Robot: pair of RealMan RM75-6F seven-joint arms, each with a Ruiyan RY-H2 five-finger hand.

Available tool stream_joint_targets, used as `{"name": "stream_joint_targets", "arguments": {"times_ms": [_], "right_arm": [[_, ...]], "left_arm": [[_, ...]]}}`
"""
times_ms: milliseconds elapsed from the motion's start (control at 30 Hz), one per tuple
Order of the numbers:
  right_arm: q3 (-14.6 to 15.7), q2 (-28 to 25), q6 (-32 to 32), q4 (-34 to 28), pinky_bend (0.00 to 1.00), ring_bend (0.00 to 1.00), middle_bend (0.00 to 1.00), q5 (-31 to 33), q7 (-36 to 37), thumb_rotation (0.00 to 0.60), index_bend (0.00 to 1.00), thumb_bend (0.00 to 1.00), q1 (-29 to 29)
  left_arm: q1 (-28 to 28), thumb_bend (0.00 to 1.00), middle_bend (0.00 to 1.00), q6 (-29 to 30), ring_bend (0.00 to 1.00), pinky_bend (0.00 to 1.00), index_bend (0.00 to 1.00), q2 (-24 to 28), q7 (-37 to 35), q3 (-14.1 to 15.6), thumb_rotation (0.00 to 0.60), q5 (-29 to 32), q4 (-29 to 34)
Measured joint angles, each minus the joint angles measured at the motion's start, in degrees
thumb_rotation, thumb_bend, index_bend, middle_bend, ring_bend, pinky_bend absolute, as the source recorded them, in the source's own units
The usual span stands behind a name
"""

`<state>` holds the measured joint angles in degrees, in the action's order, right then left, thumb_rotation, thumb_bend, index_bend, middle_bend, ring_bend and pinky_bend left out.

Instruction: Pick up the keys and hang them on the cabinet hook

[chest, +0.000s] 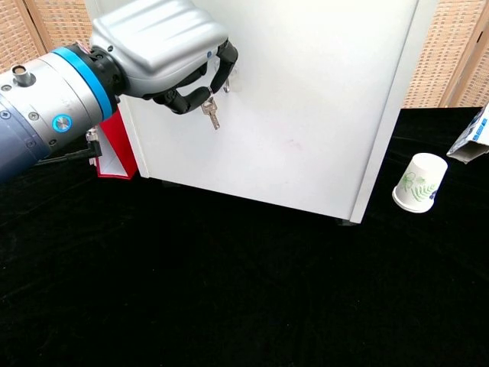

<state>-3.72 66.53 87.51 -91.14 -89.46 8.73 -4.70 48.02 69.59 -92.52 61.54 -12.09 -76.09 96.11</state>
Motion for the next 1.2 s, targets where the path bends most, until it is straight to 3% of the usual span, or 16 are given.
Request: {"name": "stream_joint_targets", "arguments": {"times_ms": [1200], "right_arm": [[-0.1,-0.2,-0.1,0.1,0.00,0.00,0.00,0.1,1.0,0.600,0.00,0.13,-0.1]], "left_arm": [[2.3,0.46,0.90,1.0,0.94,0.85,0.56,-4.2,-2.3,0.2,0.600,-7.1,-9.4]]}}
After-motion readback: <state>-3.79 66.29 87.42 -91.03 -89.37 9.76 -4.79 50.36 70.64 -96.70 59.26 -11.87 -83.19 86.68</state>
